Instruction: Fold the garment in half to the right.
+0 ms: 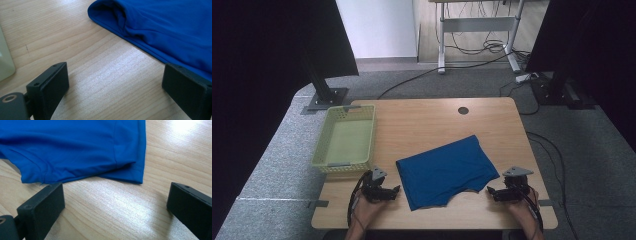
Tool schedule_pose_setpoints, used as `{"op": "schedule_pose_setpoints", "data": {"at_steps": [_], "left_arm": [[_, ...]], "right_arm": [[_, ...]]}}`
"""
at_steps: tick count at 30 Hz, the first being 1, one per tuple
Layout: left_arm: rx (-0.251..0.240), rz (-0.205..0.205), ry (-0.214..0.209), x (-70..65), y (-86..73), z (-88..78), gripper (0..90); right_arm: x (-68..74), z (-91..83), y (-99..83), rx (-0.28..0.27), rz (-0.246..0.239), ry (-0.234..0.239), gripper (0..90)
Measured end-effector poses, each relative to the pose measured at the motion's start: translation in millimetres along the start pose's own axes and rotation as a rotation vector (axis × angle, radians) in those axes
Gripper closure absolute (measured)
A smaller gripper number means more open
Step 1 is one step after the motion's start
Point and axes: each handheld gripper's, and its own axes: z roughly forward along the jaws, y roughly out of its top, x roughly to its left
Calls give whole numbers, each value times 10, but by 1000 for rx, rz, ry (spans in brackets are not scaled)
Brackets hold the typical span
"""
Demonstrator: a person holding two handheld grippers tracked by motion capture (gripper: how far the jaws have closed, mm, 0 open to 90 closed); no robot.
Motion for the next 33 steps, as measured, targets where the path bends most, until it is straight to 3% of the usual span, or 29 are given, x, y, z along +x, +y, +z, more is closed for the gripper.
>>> {"op": "schedule_pose_setpoints", "data": {"at_steps": [5, 6, 9, 10, 18, 22, 25, 33], "left_arm": [[-13, 1, -10, -2, 75, -4, 95], [-22, 2, -18, 17, 166, 4, 103], [-22, 2, -18, 17, 166, 4, 111], [-31, 3, -25, 22, 246, 16, 111], [-44, 4, -14, 29, 364, 91, 127], [-73, -18, -12, 34, 480, 192, 132], [-73, -18, -12, 34, 480, 192, 133], [-84, -43, 47, 87, 593, 340, 143]], "right_arm": [[0, 0, 0, 0, 0, 0, 13], [-1, 0, 0, 0, 0, -1, 13], [-1, 0, 0, 0, 1, -2, 13], [-1, 0, 0, 0, 1, -2, 13], [-1, 0, 0, 0, 1, -2, 13], [-1, 0, 0, 0, 1, -2, 13], [-1, 0, 0, 0, 2, -2, 13], [-1, 0, 0, 0, 2, -2, 13]]}}
